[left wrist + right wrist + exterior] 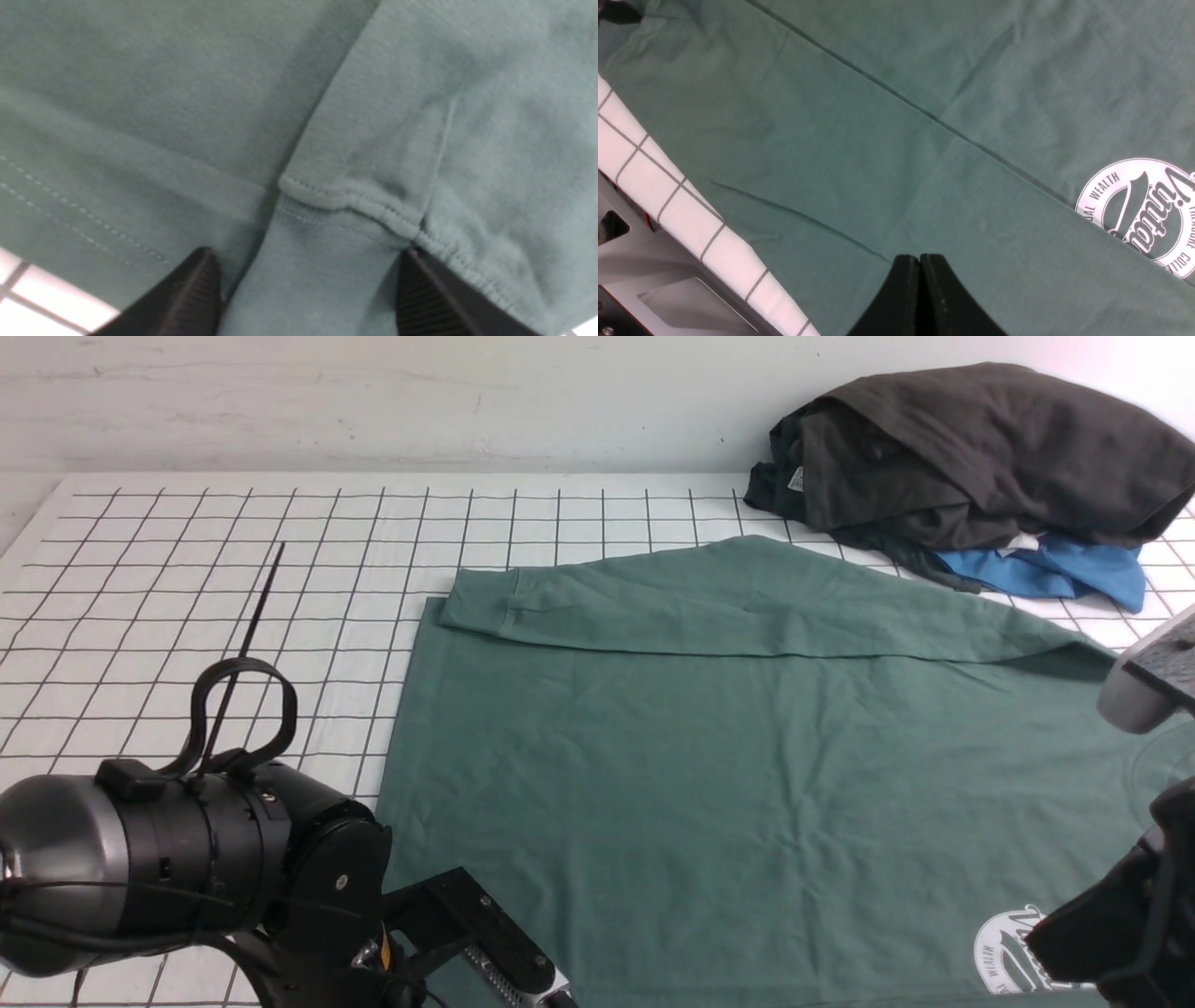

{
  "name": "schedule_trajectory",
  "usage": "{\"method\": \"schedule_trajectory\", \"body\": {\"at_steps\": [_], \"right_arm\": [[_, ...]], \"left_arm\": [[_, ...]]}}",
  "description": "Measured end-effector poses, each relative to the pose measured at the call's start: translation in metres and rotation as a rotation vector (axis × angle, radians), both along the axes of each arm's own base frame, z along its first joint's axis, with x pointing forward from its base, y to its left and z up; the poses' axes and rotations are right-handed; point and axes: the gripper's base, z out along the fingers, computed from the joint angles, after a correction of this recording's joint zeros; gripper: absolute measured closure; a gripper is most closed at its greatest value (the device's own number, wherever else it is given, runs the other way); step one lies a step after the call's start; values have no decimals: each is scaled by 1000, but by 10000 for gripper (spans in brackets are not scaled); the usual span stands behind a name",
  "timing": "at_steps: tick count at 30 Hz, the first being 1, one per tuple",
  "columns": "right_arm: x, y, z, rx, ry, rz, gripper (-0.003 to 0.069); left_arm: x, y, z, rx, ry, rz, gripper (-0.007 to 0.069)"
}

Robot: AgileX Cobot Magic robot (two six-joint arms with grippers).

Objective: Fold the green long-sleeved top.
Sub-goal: Use the left arm to clamp the cuff closest to it

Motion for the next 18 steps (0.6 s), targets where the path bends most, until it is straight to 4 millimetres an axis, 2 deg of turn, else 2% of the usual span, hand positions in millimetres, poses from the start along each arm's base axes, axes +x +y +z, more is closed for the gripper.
{"method": "schedule_trajectory", "body": {"at_steps": [9, 18], "right_arm": [[-2, -1, -11, -6, 24, -7, 673], [0, 0, -11, -2, 13, -11, 673]], "left_arm": [[4, -3, 10, -13, -13, 3, 378], [8, -6, 16, -20, -19, 5, 566]]}}
